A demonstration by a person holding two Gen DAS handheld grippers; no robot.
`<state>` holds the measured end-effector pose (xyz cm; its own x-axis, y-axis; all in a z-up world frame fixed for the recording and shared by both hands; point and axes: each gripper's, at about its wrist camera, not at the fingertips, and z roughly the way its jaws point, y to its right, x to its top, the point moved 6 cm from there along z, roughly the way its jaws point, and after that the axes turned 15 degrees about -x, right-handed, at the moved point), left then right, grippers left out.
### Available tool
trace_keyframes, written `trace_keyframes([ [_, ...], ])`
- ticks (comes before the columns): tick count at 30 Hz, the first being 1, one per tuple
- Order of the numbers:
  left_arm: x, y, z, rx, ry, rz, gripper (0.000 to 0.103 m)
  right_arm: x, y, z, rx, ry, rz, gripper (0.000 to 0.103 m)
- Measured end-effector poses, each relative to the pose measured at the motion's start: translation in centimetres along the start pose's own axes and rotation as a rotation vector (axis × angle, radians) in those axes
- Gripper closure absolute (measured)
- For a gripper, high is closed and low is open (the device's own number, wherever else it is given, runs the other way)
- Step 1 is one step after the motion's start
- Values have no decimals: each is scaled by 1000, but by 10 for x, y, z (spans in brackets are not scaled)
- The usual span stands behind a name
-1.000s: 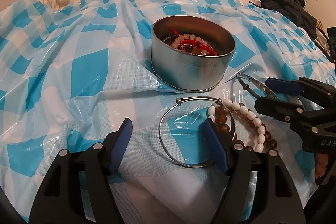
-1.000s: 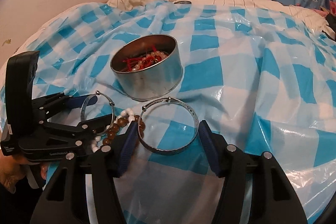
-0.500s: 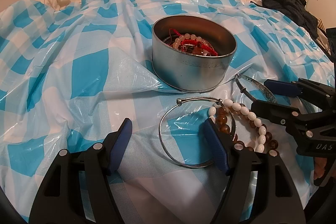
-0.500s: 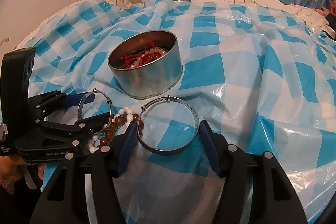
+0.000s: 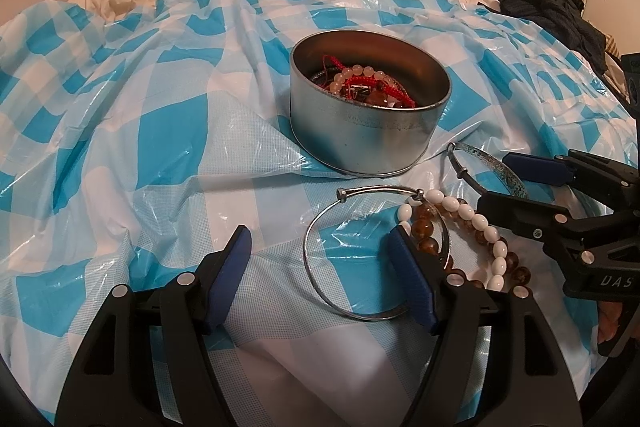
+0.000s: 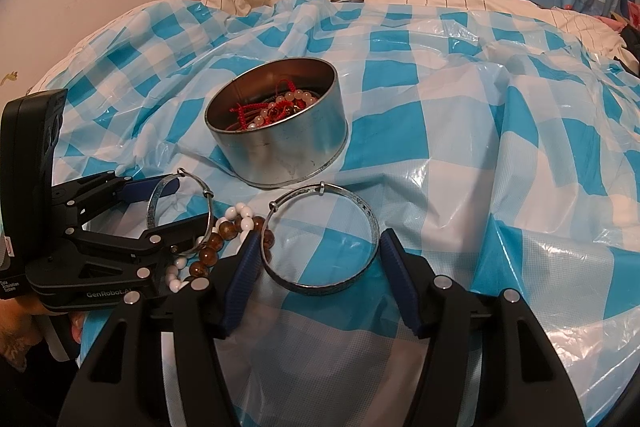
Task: Organize jewelry
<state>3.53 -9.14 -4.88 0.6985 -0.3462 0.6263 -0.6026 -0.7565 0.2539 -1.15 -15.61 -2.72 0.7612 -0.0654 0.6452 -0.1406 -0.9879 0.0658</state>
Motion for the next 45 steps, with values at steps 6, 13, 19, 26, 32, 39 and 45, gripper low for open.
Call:
trace_keyframes([
  [6,0,0,0,0,0,0,36,0,0,0,0,-1,1,44],
  [13,1,0,0,4,-1,1,36,0,0,1,0,-1,1,43],
  [19,1,0,0,5,-1,2,36,0,0,1,1,-1,1,43],
  [26,1,-1,-1,9,5,1,40,0,0,1,2,0,3,43],
  [32,3,-10,-9,4,26,-33,72,2,3,-1,8,7,18,44],
  [39,6,-11,-12,-2,25,-36,91,4,5,-2,9,11,26,44],
  [45,7,-8,-7,-1,13,-39,91,2,1,0,-2,-7,-1,41],
])
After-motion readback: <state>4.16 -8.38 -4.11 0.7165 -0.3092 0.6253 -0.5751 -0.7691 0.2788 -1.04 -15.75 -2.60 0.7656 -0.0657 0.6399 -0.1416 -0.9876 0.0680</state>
